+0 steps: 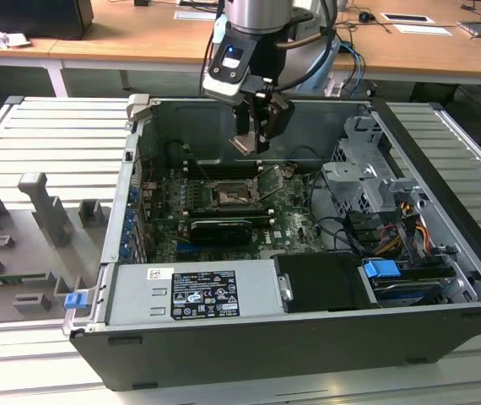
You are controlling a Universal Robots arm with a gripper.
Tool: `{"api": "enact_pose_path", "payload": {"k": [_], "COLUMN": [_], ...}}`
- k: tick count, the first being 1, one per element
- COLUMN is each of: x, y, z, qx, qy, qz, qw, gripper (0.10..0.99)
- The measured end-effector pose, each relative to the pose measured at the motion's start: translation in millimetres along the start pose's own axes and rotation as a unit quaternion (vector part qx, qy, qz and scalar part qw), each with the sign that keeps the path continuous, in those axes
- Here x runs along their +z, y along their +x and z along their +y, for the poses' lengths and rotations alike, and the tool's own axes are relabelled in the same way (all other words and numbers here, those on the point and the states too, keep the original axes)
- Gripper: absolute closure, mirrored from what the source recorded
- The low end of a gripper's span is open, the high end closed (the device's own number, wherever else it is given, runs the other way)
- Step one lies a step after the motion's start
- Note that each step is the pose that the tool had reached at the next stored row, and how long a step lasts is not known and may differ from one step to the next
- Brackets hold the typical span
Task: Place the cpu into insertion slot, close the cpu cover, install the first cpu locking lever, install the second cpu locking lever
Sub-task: 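Place the cpu into insertion slot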
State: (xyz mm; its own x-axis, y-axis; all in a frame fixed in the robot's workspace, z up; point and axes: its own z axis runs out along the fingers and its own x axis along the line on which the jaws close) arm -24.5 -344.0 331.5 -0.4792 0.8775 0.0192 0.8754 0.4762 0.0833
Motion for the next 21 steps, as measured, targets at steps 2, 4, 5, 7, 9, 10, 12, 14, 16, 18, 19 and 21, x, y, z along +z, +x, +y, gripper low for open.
{"api": "enact_pose_path", "payload": {"k": [2, 4, 5, 7, 9, 10, 12, 14, 16, 18, 19, 21], "x": [0.3, 1.0, 1.1, 1.3, 1.7, 1.9, 2.6, 3.2, 3.7, 4.0, 4.2, 4.8], "y": [0.0, 0.0, 0.0, 0.0, 0.0, 0.0, 0.0, -0.1, -0.1, -0.1, -0.1, -0.1], "z": [0.0, -0.1, -0.1, -0.1, -0.1, -0.2, -0.2, -0.3, -0.3, -0.4, -0.4, -0.4], "qx": [0.003, 0.007, 0.009, 0.011, 0.014, 0.016, 0.022, 0.026, 0.029, 0.031, 0.032, 0.035], "qy": [0.0000, -0.0001, -0.0001, -0.0001, -0.0002, -0.0002, -0.0004, -0.0004, -0.0003, -0.0001, 0.0000, 0.0000], "qz": [-0.0003, -0.0005, -0.0007, -0.0009, -0.0011, -0.0013, -0.0018, -0.0021, -0.0023, -0.0023, -0.0024, -0.0025], "qw": [1.0000, 1.0000, 1.0000, 0.9999, 0.9999, 0.9999, 0.9998, 0.9997, 0.9996, 0.9995, 0.9995, 0.9994], "gripper": [0.561, 0.561, 0.561, 0.561, 0.561, 0.561, 0.561, 0.561, 0.561, 0.561, 0.561, 0.561]}}
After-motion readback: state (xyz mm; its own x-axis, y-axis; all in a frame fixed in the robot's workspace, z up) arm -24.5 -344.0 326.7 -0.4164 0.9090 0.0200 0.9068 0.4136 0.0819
